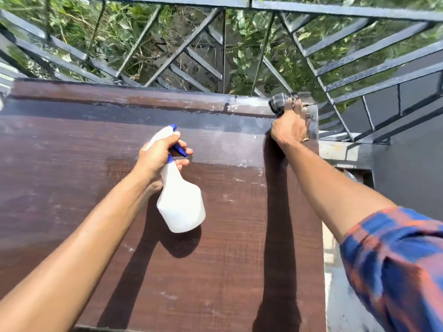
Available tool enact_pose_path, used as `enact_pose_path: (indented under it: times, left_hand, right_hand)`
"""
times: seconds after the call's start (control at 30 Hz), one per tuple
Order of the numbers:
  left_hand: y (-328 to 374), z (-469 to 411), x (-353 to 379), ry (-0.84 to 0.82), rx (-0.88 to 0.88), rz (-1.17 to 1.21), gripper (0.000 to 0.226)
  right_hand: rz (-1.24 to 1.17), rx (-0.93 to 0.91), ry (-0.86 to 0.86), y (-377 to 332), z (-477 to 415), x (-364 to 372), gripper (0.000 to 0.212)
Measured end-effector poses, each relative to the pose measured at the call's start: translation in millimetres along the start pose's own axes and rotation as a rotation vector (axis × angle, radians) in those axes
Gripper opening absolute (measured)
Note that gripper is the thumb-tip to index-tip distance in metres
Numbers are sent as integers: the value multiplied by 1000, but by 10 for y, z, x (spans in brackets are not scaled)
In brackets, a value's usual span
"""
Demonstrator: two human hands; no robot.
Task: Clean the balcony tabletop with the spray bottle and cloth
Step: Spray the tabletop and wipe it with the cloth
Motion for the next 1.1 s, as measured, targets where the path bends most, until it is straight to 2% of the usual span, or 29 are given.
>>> enact_pose_path:
  times: [0.1, 0.23, 0.4, 0.47, 0.57, 0.67, 0.77, 0.9, 1.0, 1.1]
  left_hand:
    - [71, -78, -272, 42, 29, 45, 25]
    - [118, -200, -677, 60, 2, 21, 27]
    - [185, -287, -1205, 99, -1, 2, 25]
    - [188, -316, -1376, 108, -10, -5, 25]
    - [177, -344, -1493, 86, -18, -19, 24]
    - [121, -301, -1457, 43, -41, -46, 26]
    - [34, -244, -1326, -15, -47, -67, 23]
    - [-97, -136, -1107, -85, -78, -105, 24]
    - [-147, -50, -1056, -121, -75, -144, 25]
    - [-165, 9, -1193, -137, -75, -133, 26]
  right_hand:
    - [87, -81, -31, -511, -28, 220, 70]
    - [84, -271, -119, -1487, 248, 546, 70]
    - [94, -624, -199, -2708, 1112, 1017, 62]
    - [132, -796, -223, -2964, 1462, 1181, 60]
    - [128, -940, -191, -2781, 1611, 1257, 66]
    - [-2, -781, -89, -1964, 1350, 1035, 63]
    - [-33, -438, 77, -756, 1044, 542, 50]
    - [-57, -10, 210, 579, 1128, 71, 53]
    - [-55, 135, 249, 523, 1387, 181, 54]
    - [-68, 114, 227, -382, 1633, 477, 56]
Point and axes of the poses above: each hand's wrist, its own z-axis away from the middle knuckle, its own x-axis out of the palm, y = z × x, the point moved 6 cm from there along -z, towards the middle knuckle, and after that the axes turned 2 degrees about -y, right-handed, at the moved point
